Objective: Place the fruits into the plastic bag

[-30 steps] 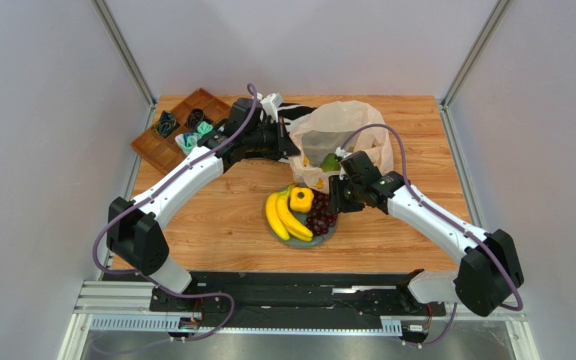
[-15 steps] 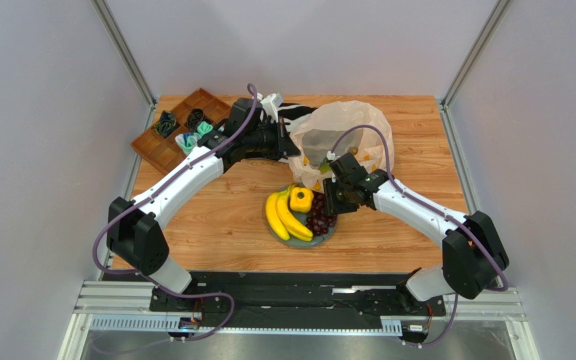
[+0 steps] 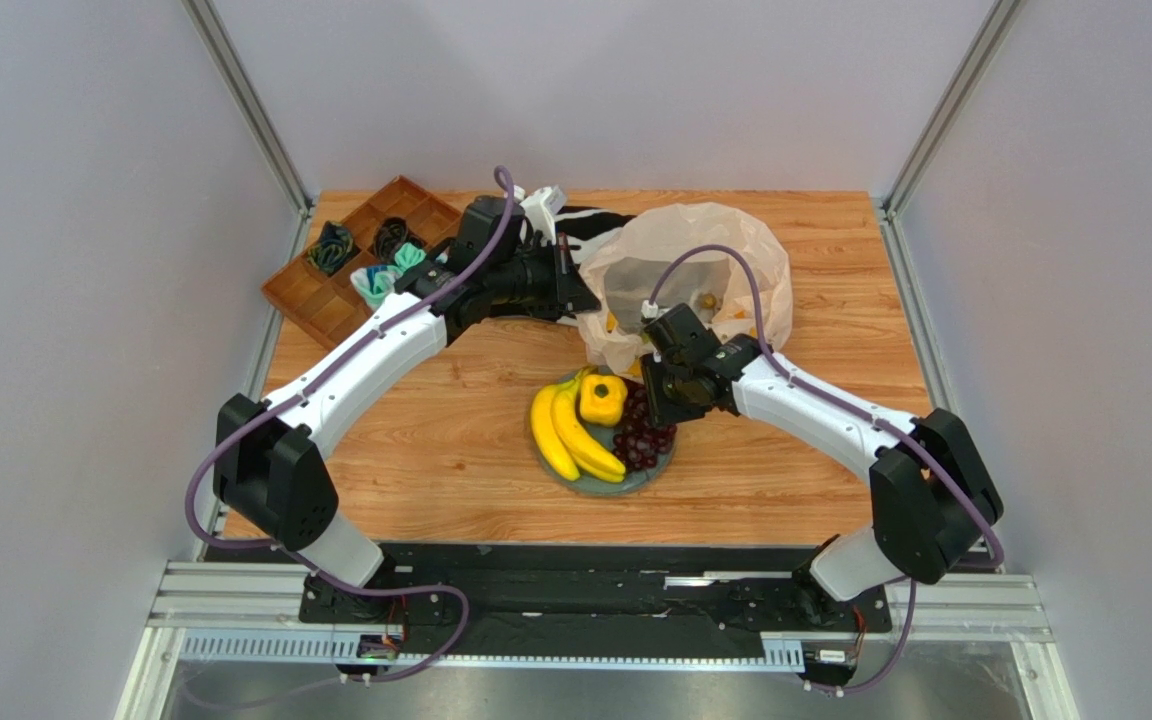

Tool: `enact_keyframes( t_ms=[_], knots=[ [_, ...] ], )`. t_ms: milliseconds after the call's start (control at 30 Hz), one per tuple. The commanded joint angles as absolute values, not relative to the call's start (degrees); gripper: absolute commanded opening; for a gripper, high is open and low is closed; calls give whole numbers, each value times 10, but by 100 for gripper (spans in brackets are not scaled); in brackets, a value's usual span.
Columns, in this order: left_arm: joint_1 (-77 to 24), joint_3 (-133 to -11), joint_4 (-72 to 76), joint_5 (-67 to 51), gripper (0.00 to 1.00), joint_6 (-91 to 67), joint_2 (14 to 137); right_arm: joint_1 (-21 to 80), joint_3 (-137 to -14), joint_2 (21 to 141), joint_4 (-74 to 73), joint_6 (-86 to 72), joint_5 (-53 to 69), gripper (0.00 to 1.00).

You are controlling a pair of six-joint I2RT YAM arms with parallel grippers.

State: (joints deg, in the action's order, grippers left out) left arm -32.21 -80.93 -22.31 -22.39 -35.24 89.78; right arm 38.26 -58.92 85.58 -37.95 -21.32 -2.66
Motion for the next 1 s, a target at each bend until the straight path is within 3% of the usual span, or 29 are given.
enact_keyframes(
  t_ms=[0, 333, 433, 500, 533, 967],
  knots=[
    [-322, -816, -216, -231, 0, -351, 892, 389, -606, 860, -381, -205, -50, 30],
    [-321, -812, -209, -239, 0, -354, 894, 402, -607, 860, -401, -204, -69, 28],
    [-322, -812, -210, -237, 0, -353, 892, 402, -610, 865, -403, -201, -66, 23],
    [-322, -810, -210, -236, 0, -353, 889, 402, -616, 867, -406, -200, -65, 12],
    [-322, -809, -211, -233, 0, -352, 886, 402, -619, 867, -410, -200, -66, 1],
    [-322, -801, -211, -229, 0, -352, 875, 403, -636, 759, -429, -208, -75, 0]
  ],
)
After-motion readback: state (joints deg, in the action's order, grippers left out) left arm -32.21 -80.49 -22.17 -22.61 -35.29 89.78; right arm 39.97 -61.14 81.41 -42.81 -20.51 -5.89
